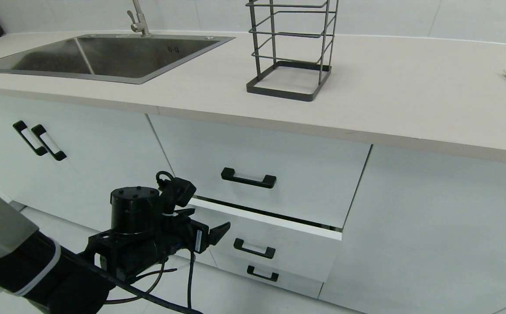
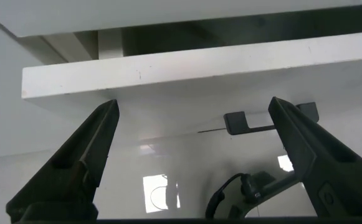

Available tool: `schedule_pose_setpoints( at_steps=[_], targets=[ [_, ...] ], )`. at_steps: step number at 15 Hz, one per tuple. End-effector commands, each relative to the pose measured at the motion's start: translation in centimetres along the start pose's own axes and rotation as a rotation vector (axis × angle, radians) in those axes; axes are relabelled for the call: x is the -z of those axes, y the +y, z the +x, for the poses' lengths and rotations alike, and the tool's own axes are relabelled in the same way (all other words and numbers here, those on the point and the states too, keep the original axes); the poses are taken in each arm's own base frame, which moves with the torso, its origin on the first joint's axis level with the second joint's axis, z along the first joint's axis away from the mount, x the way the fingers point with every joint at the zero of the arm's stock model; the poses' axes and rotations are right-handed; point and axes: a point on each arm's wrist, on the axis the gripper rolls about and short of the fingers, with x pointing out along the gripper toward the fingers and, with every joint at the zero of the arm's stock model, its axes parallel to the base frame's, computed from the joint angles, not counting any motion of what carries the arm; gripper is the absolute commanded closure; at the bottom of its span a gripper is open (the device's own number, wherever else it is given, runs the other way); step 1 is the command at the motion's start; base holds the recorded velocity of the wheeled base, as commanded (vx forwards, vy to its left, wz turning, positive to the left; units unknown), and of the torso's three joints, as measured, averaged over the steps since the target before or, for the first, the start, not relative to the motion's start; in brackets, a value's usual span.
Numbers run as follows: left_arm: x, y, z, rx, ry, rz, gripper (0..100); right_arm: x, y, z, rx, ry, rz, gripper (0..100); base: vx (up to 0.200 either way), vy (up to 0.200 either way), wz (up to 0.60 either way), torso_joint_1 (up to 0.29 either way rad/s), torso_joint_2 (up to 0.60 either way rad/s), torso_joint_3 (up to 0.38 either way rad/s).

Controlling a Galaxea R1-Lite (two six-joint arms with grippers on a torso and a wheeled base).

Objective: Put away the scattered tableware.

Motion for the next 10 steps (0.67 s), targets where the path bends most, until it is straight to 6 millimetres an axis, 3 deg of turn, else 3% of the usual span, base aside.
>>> schedule_pose_setpoints(
  at_steps=[1, 10],
  targets=[
    [-0.1, 0.0, 0.3, 0.001, -0.002, -0.002, 0, 0.0, 0.0, 0.0, -0.001, 0.001, 0.0, 0, 0.0, 0.0, 0.0, 0.0, 0.0, 0.0],
    [-0.8, 0.2, 1.6, -0.002, -0.027, -0.001, 0, 0.0, 0.0, 0.0, 0.0, 0.001, 0.0, 0, 0.0, 0.0, 0.0, 0.0, 0.0, 0.0]
  ],
)
